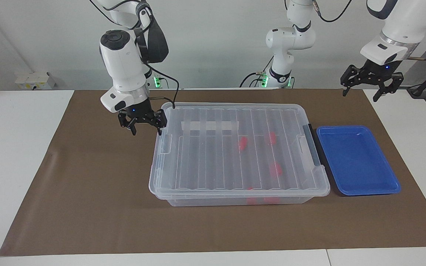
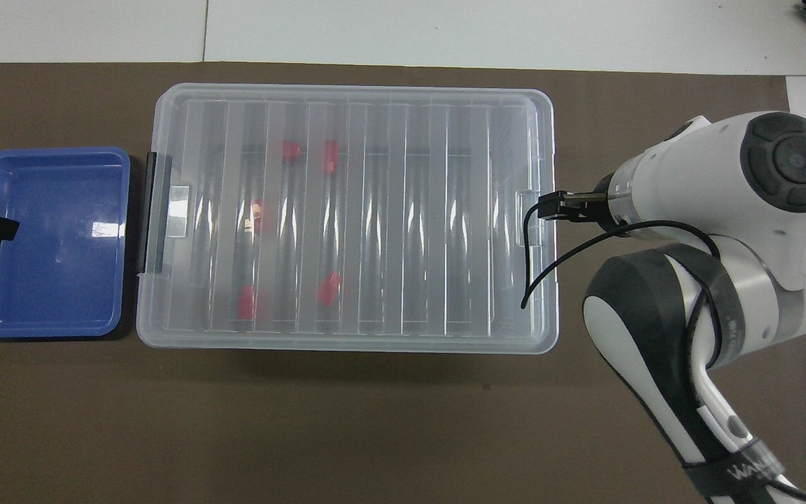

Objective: Place red block in blue tray from box
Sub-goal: 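Slide the clear lid away from the tray with the right gripper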

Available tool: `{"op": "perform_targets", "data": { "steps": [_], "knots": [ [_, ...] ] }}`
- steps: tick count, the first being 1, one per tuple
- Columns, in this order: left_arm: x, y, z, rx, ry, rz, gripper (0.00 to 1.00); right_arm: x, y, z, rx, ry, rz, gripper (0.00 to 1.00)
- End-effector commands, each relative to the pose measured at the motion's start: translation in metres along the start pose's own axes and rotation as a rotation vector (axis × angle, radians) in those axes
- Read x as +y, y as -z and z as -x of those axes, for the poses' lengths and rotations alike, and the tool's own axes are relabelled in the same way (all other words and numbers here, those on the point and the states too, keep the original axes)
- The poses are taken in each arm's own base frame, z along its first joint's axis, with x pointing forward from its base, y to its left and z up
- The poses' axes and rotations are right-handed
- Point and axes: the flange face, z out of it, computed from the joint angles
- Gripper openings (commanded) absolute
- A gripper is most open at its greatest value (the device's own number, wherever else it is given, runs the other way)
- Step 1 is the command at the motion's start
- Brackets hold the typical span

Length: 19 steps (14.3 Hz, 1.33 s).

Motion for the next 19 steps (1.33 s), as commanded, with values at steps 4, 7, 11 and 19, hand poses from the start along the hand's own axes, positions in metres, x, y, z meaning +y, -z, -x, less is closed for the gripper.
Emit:
{"op": "perform_targets", "data": {
  "steps": [4, 7, 11, 19],
  "knots": [
    [0.0, 0.001, 0.008, 0.008, 0.001, -0.004, 1.0, -0.006, -0.043, -0.015, 0.012, -0.023, -0.008, 0.97],
    [0.0, 0.001, 0.008, 0.008, 0.001, -0.004, 1.0, 0.001, -0.045, -0.017, 0.009, -0.023, -0.006, 0.97],
    [0.0, 0.001, 0.008, 0.008, 0.001, -0.004, 1.0, 0.009, -0.046, -0.02, 0.007, -0.011, -0.001, 0.97],
    [0.0, 0.001, 0.008, 0.008, 0.001, -0.004, 1.0, 0.054, -0.047, -0.031, 0.002, 0.092, 0.011, 0.97]
  ]
}}
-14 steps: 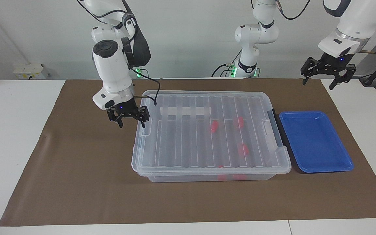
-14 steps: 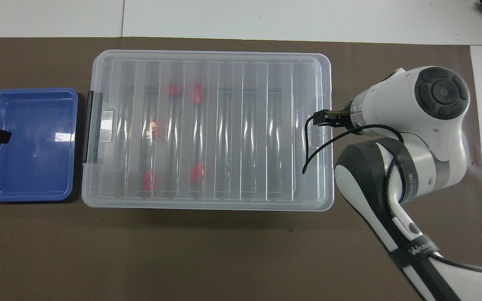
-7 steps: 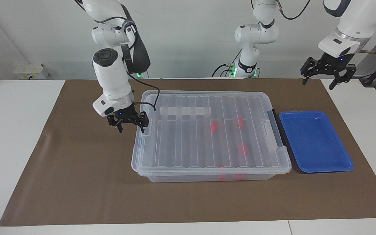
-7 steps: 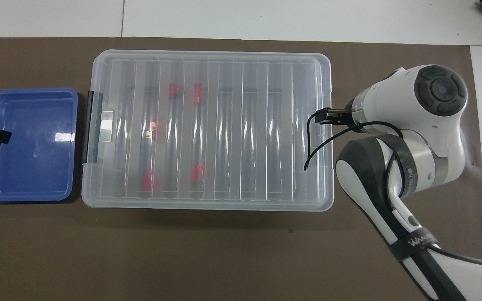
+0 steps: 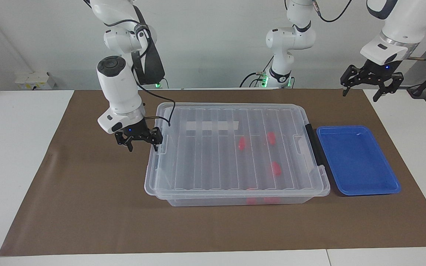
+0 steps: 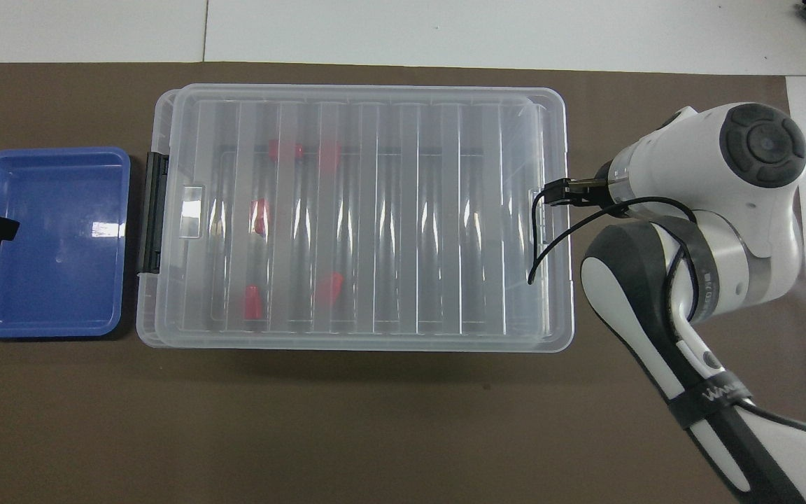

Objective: Place red block in blue tray from box
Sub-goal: 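Slide the clear lid away from the tray with the right gripper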

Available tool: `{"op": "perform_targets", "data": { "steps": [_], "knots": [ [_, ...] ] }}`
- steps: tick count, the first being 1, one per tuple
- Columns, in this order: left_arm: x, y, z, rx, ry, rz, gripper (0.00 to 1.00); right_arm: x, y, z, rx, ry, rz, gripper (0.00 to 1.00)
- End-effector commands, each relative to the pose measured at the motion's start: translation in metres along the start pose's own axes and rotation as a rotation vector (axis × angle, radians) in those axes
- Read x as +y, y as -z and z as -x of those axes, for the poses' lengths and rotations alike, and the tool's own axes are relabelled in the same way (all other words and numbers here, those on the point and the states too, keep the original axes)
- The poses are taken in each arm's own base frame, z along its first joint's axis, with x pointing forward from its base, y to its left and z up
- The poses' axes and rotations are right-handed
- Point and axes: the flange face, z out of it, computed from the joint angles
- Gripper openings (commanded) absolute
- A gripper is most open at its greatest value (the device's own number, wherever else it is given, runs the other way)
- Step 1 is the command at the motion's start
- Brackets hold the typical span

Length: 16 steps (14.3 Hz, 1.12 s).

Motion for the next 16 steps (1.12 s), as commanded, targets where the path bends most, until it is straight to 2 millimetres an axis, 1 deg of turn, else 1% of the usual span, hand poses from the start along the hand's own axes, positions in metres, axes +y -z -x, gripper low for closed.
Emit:
{"op": "perform_targets", "data": {
  "steps": [1, 3, 4, 7, 9, 12, 14, 16],
  "knots": [
    [0.0, 0.001, 0.008, 0.008, 0.001, -0.004, 1.0, 0.027, 0.0, -0.005, -0.002, 0.051, 0.005, 0.97],
    [0.0, 0.001, 0.008, 0.008, 0.001, -0.004, 1.0, 0.043, -0.001, -0.007, -0.003, 0.068, 0.009, 0.97],
    [0.0, 0.001, 0.008, 0.008, 0.001, -0.004, 1.0, 0.046, -0.001, -0.007, -0.006, 0.079, 0.01, 0.97],
    [0.0, 0.001, 0.008, 0.007, 0.001, -0.003, 1.0, 0.071, -0.001, -0.01, -0.006, 0.09, 0.015, 0.97],
    [0.004, -0.002, 0.011, -0.021, -0.004, 0.009, 1.0, 0.09, -0.001, -0.011, -0.009, 0.104, 0.019, 0.98],
    [0.005, -0.001, 0.01, -0.017, 0.001, 0.007, 1.0, 0.116, -0.004, -0.01, -0.022, 0.13, 0.024, 0.97],
    [0.006, -0.001, 0.008, -0.011, 0.054, 0.004, 1.0, 0.129, -0.005, -0.009, -0.029, 0.15, 0.026, 0.97],
    [0.012, 0.0, 0.006, -0.01, 0.167, 0.004, 1.0, 0.142, -0.005, -0.009, -0.032, 0.167, 0.027, 0.98]
  ]
}}
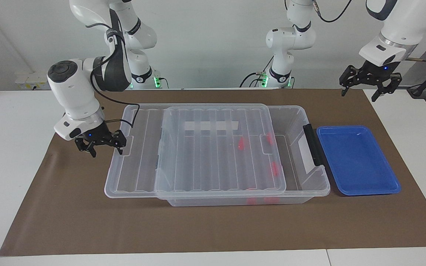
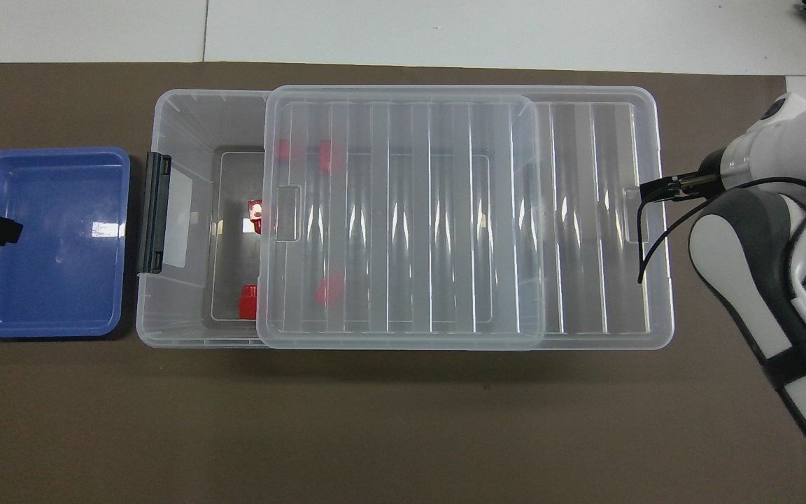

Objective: Place red block in blue tray from box
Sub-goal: 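Slide the clear lid away from the tray with the right gripper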

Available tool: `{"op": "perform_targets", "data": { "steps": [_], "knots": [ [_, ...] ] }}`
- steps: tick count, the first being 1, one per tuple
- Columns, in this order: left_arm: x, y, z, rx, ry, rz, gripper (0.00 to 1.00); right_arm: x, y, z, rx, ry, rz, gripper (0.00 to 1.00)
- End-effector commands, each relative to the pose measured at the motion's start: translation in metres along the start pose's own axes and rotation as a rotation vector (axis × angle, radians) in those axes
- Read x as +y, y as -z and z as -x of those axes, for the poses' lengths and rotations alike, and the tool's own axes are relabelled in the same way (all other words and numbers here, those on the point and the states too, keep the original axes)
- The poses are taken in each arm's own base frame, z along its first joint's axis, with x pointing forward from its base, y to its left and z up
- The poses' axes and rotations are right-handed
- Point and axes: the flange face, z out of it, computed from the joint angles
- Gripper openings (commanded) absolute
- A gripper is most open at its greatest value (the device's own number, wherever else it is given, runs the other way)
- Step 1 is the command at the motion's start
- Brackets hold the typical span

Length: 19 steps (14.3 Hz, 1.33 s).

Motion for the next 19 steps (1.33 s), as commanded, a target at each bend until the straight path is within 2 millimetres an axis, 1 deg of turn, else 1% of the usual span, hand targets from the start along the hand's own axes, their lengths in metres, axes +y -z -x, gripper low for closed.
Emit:
{"op": "perform_targets", "data": {
  "steps": [1, 2, 3, 6, 9, 11, 14, 15, 16, 17, 19],
  "knots": [
    [0.013, 0.001, 0.005, 0.003, 0.158, 0.0, 1.0, 0.018, -0.004, 0.005, -0.017, 0.042, -0.001, 0.97],
    [0.023, 0.0, 0.002, 0.002, 0.207, 0.001, 1.0, 0.026, -0.004, 0.007, -0.019, 0.053, 0.0, 0.98],
    [0.027, 0.001, 0.001, 0.003, 0.242, 0.001, 1.0, 0.031, -0.003, 0.008, -0.017, 0.067, 0.001, 0.98],
    [0.035, 0.001, -0.001, 0.005, 0.38, 0.005, 1.0, 0.045, -0.004, 0.011, -0.021, 0.088, 0.003, 0.98],
    [0.061, -0.002, -0.007, 0.026, 0.413, 0.009, 1.0, 0.059, -0.004, 0.016, -0.035, 0.125, 0.001, 0.98],
    [0.065, -0.001, -0.005, 0.019, 0.439, 0.011, 1.0, 0.061, -0.004, 0.017, -0.037, 0.128, 0.0, 0.98],
    [0.073, -0.001, -0.004, 0.001, 0.418, 0.013, 1.0, 0.057, -0.004, 0.017, -0.045, 0.134, -0.003, 0.99],
    [0.075, 0.001, 0.002, -0.023, 0.413, 0.015, 1.0, 0.054, 0.0, 0.015, -0.039, 0.13, -0.002, 0.99],
    [0.083, 0.002, 0.001, -0.023, 0.411, 0.028, 1.0, 0.052, 0.003, 0.015, -0.033, 0.13, 0.0, 0.99],
    [0.109, 0.001, -0.002, -0.017, 0.372, 0.03, 1.0, 0.049, 0.008, 0.015, -0.027, 0.127, 0.0, 0.99],
    [0.141, -0.008, -0.008, 0.051, 0.378, 0.041, 1.0, 0.036, 0.027, 0.019, -0.03, 0.1, -0.001, 0.99]
  ]
}}
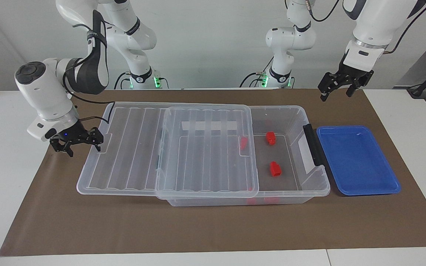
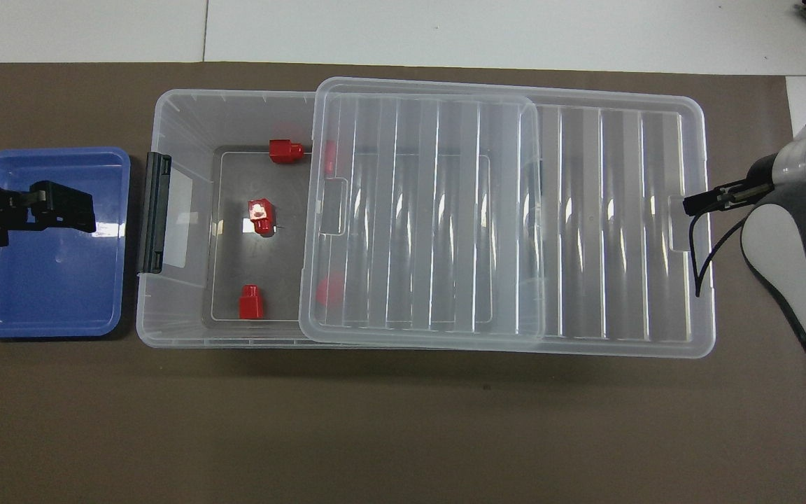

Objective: Place red block in blue tray from box
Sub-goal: 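Reach the left gripper into the opened box toward a red block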

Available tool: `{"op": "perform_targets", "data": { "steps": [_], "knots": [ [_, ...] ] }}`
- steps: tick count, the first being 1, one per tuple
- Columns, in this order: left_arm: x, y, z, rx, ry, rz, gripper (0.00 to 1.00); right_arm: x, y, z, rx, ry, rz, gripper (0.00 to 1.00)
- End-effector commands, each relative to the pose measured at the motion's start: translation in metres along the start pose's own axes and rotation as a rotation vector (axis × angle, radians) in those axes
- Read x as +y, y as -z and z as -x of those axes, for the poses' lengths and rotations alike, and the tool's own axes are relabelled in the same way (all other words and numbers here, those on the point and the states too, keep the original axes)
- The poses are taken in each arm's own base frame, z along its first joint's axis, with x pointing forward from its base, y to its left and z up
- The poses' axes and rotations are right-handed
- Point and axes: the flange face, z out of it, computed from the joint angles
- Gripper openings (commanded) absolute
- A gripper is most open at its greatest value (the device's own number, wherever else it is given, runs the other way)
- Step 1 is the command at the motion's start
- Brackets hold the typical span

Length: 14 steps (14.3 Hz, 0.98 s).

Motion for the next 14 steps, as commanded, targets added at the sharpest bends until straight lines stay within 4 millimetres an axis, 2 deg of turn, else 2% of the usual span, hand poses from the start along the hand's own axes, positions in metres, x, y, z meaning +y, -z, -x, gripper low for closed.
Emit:
{"op": "perform_targets", "data": {
  "steps": [1, 3, 6, 8, 11, 12, 14],
  "knots": [
    [0.044, -0.018, 0.023, 0.077, 0.039, 0.04, 1.0, -0.022, 0.032, 0.007, -0.006, -0.048, -0.006, 0.99],
    [0.048, -0.039, 0.032, 0.1, 0.037, 0.049, 1.0, -0.032, 0.05, 0.012, -0.009, -0.12, -0.006, 0.99],
    [0.059, -0.063, 0.029, 0.112, 0.017, 0.05, 1.0, -0.051, 0.082, 0.021, -0.003, -0.244, -0.006, 0.99],
    [0.067, -0.085, 0.03, 0.098, -0.001, 0.043, 1.0, -0.053, 0.098, 0.027, -0.003, -0.301, -0.005, 0.99],
    [0.088, -0.14, 0.026, 0.091, -0.051, 0.014, 1.0, -0.051, 0.123, 0.023, -0.02, -0.35, -0.005, 0.99],
    [0.098, -0.152, 0.024, 0.104, -0.076, 0.003, 1.0, -0.052, 0.13, 0.021, -0.022, -0.375, -0.005, 0.99],
    [0.104, -0.17, 0.014, 0.126, -0.109, -0.003, 1.0, -0.057, 0.143, 0.019, -0.022, -0.4, -0.006, 0.99]
  ]
}}
